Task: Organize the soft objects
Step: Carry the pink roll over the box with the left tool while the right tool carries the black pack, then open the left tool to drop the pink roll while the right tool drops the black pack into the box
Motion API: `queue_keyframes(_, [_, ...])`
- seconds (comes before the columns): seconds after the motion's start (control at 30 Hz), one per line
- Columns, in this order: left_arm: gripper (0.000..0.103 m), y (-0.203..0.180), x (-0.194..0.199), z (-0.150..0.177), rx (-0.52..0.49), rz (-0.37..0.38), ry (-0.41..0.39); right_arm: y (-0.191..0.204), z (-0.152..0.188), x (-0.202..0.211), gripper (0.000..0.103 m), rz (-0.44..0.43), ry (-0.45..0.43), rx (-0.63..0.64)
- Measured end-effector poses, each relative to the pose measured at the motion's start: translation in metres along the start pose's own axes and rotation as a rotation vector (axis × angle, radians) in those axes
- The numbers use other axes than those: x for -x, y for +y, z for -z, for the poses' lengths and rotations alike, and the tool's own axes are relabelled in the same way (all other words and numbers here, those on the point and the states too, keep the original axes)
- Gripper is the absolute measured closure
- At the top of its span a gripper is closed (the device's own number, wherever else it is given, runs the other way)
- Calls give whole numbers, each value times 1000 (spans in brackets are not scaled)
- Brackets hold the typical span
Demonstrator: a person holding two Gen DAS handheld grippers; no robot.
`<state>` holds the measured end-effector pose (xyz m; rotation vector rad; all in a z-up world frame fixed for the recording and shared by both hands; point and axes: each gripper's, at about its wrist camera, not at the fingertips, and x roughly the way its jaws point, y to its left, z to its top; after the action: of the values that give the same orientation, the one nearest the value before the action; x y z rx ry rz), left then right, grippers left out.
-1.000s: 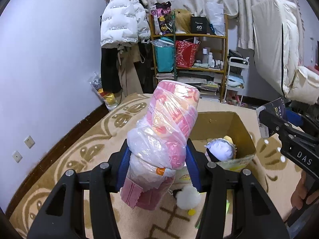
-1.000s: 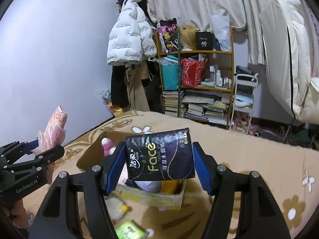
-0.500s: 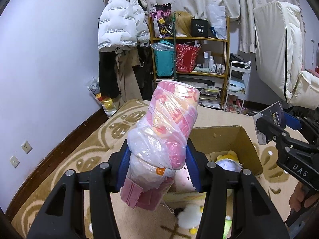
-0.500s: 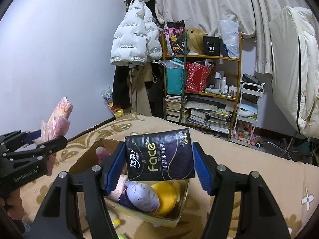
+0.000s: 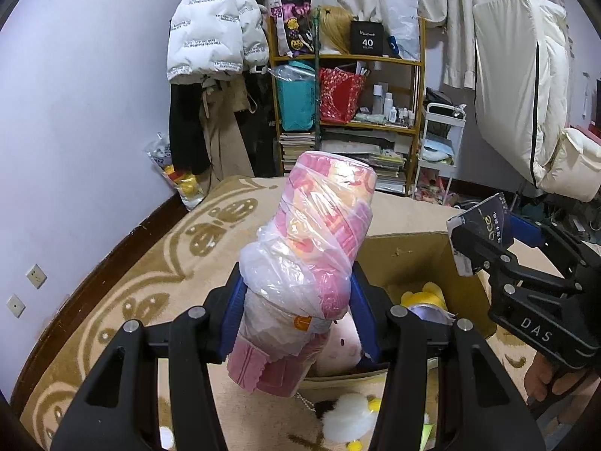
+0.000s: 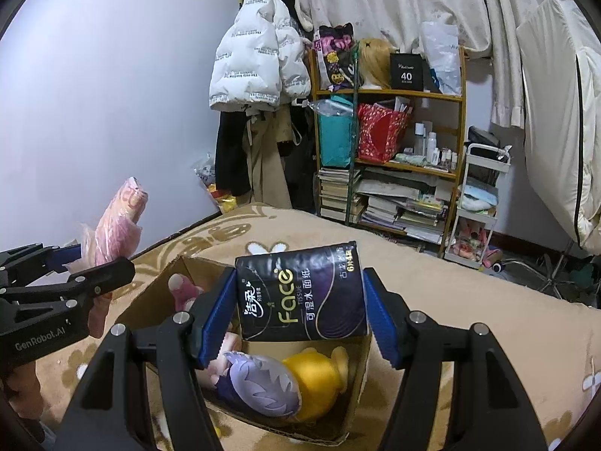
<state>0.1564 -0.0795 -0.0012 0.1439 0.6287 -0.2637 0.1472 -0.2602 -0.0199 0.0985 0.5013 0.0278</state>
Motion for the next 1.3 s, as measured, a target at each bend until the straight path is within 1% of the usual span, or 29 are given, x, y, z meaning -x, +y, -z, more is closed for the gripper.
queue_keyframes(0.17, [53,-2,-12,4,-4,3,24,-2,5,-8,34,5,16,5])
queue_keyframes(0.3, [53,1,-18,7,15,6,36,-6,10,-14,34,11,36,-6])
queue_keyframes(0.5, [53,10,-25,10,56,13,51,-10,13,-16,34,23,38,-4])
queue_keyframes(0.6, [52,13,-27,12,71,26,53,-12,17,-17,34,36,35,-4])
queue_keyframes(0.73, [52,18,-31,14,108,55,55,-16,19,-19,34,33,40,-12])
queue_keyframes(0.83, [52,21,-32,14,127,62,48,-18,21,-18,34,30,37,-17])
queue_keyframes(0.93, [52,21,-32,14,125,62,41,-19,23,-18,34,29,36,-20])
queue_keyframes(1.03, [52,19,-31,13,102,31,24,-18,21,-20,34,20,43,-28])
queue_keyframes(1.2, [52,19,-39,15,108,42,51,-19,22,-25,33,7,55,-51])
queue_keyframes(1.3, [50,18,-42,15,105,49,66,-22,21,-33,33,-16,86,-73])
